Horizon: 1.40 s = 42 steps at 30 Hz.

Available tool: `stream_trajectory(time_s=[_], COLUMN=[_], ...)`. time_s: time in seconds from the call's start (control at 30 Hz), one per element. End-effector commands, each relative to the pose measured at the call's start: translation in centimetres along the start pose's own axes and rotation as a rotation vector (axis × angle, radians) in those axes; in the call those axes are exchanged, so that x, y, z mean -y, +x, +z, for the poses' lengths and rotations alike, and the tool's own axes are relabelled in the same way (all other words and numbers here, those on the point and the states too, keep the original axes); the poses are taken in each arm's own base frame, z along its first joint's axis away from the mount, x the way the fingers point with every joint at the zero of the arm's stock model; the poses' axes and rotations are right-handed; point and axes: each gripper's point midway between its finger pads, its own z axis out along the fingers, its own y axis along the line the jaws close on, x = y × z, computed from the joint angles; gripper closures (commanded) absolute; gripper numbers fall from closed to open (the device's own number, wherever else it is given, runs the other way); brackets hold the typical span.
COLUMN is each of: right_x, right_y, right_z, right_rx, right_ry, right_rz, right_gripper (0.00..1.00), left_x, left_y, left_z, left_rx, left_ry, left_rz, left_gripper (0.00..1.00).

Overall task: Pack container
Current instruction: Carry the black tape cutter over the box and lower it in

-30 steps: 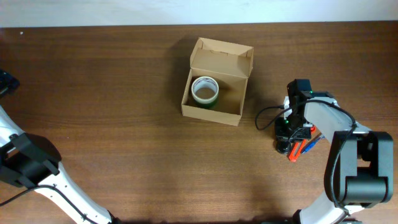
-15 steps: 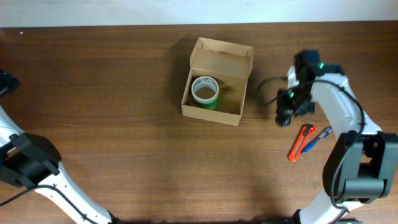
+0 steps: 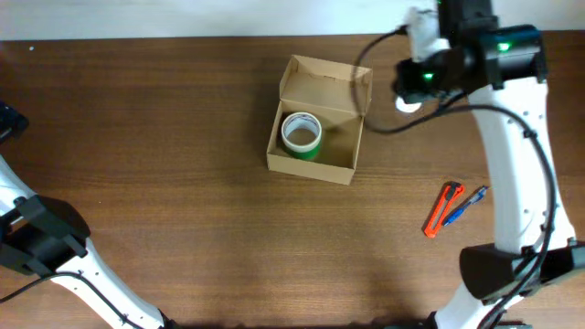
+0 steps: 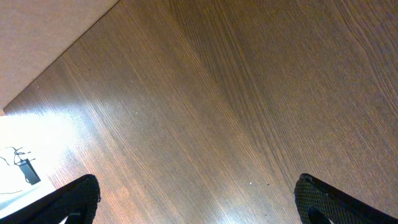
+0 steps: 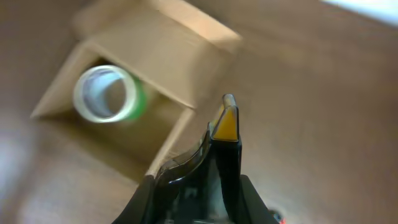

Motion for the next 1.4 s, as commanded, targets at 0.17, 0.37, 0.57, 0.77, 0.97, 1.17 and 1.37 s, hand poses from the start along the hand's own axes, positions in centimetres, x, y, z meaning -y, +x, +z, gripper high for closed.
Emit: stream_trajectory(time_s=[0.17,0.37,0.57,0.77,0.97,1.17,1.37], right_x=[-9.3,-11.6,-10.3,-7.3,-6.2,-6.3,-7.0], right_y=[1.5,1.3,-2.0,-1.2,1.5,3.1,4.9], right_z=[2.4,6.3,10.6,14.0,15.4,15.9,16.6], right_rx=[-0.11,-0.156,-0.081,-0.132,-0.233,-0.288,-0.347], right_ry=[-0.124,-0.106,-0.038,0.062,0.146,0.185,0.196], right_rz=[-0.504,-0.517,-0.1,0.372,0.531,0.599,0.578], right_gripper=[0.95,0.95,0.96,0.96,0.96,0.96,0.96], left_x=[-0.4,-0.4,-0.4,-0.4,-0.4,-0.4,-0.4], left_y=[0.0,0.0,0.0,0.0,0.0,0.0,0.0], left_z=[-0.9,-0.9,-0.9,-0.9,-0.9,-0.9,-0.9], left_rx=[0.015,0.015,0.015,0.015,0.015,0.015,0.015], left_ry=[0.007,0.007,0.007,0.007,0.007,0.007,0.007], left_rz=[-0.022,-0.022,-0.022,-0.022,-0.022,-0.022,-0.022], left_gripper=[0.0,0.0,0.0,0.0,0.0,0.0,0.0])
